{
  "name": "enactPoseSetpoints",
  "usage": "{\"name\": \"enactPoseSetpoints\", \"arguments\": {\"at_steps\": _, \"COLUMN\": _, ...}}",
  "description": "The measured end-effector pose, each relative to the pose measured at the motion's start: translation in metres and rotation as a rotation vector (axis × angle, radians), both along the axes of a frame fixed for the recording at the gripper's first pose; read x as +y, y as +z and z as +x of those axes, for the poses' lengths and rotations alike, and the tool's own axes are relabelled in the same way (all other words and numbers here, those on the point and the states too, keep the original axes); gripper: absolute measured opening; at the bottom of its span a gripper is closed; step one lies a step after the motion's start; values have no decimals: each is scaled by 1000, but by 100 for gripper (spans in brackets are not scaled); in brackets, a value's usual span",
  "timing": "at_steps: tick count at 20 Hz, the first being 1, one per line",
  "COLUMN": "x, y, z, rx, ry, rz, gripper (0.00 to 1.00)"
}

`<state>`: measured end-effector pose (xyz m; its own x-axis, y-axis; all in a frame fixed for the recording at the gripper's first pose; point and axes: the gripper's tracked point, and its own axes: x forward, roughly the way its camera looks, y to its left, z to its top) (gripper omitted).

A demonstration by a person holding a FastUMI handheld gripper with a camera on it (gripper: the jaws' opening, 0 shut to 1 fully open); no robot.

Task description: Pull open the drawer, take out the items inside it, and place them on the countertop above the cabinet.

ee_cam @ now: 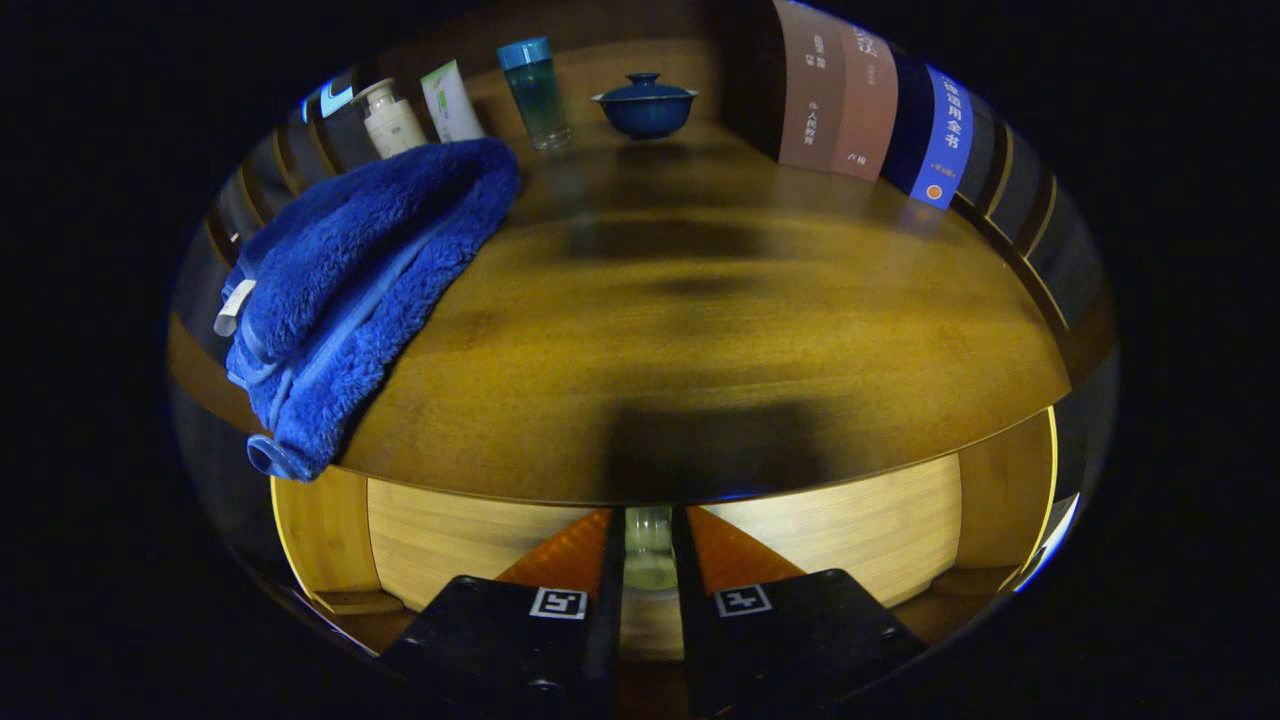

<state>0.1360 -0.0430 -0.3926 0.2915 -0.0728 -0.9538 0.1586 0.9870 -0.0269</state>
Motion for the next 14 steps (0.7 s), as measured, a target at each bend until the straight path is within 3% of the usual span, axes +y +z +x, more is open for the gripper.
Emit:
{"name": "enactPoseSetpoints", "arguments": {"at_steps": 1, "x": 0, "y": -3, "z": -6, "rx": 9, "ry": -9, "rz": 10, "gripper": 31}}
{"name": "enactPoseSetpoints", "arguments": {"at_steps": 2, "x": -10, "y": -17, "z": 18, "rx": 6, "ry": -12, "rz": 0, "gripper": 24}}
{"name": "enactPoseSetpoints", "arguments": {"at_steps": 3, "x": -7, "y": 1, "z": 4, "rx": 4, "ry": -13, "rz": 2, "gripper": 18}}
{"name": "enactPoseSetpoints", "arguments": {"at_steps": 9, "x": 2, "y": 7, "z": -15, "rx": -14, "ry": 8, "rz": 22, "gripper": 18}}
{"name": "enactPoseSetpoints", "arguments": {"at_steps": 14, "x": 11, "y": 44, "z": -47, "rx": -101, "ry": 23, "rz": 59, "gripper": 18}}
